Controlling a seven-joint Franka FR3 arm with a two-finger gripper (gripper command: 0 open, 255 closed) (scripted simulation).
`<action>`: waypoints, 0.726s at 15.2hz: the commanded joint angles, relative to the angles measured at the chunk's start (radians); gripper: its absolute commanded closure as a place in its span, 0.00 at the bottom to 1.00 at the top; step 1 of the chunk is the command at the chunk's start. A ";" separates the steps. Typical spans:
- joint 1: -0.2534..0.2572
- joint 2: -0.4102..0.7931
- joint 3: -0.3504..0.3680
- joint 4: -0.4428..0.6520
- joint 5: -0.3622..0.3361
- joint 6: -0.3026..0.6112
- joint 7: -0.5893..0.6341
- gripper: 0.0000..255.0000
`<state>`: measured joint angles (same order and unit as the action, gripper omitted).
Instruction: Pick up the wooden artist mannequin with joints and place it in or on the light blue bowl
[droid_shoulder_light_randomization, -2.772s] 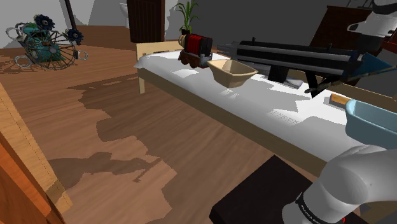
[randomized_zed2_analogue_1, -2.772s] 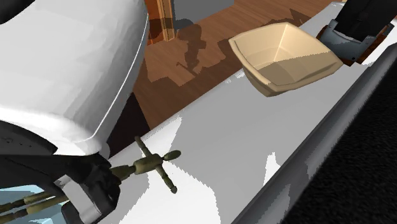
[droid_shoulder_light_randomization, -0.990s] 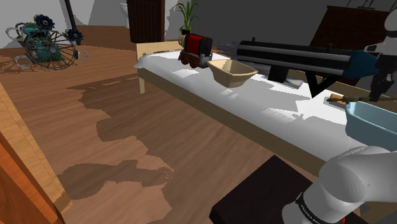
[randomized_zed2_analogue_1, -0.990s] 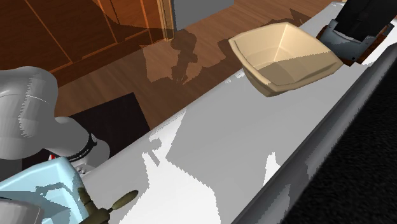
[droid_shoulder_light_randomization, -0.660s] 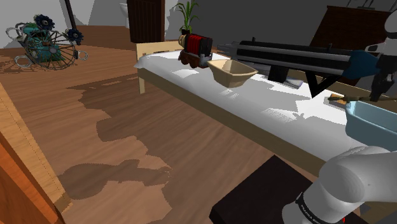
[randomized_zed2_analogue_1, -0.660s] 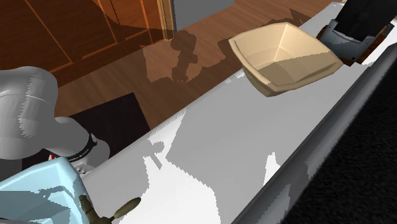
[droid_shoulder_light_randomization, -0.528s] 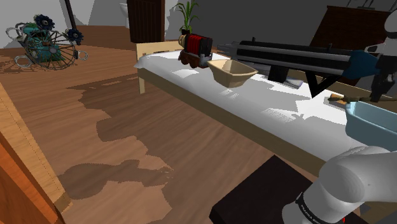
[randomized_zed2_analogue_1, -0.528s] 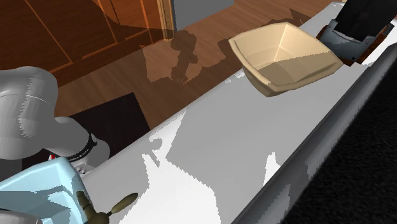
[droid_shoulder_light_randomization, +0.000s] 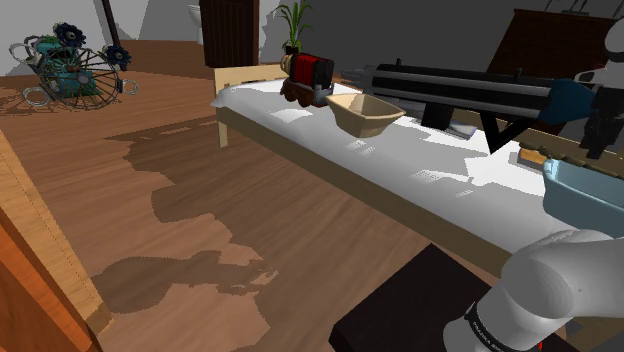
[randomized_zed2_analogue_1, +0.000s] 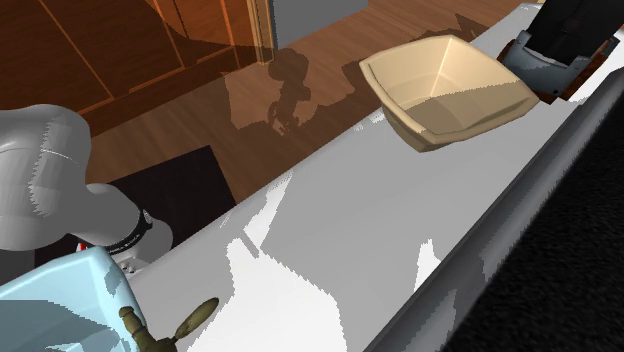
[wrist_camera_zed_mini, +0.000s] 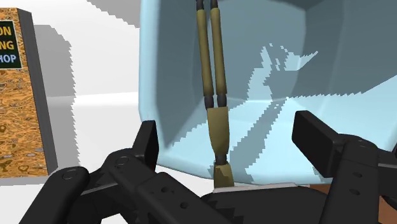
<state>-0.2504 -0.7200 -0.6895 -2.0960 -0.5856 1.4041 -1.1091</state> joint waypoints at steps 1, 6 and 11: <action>-0.124 -0.274 0.032 -0.113 0.028 -0.065 -0.005 0.00; -0.107 -0.247 0.048 -0.041 0.045 -0.110 -0.011 0.00; -0.105 -0.248 0.047 -0.041 0.044 -0.111 -0.009 0.00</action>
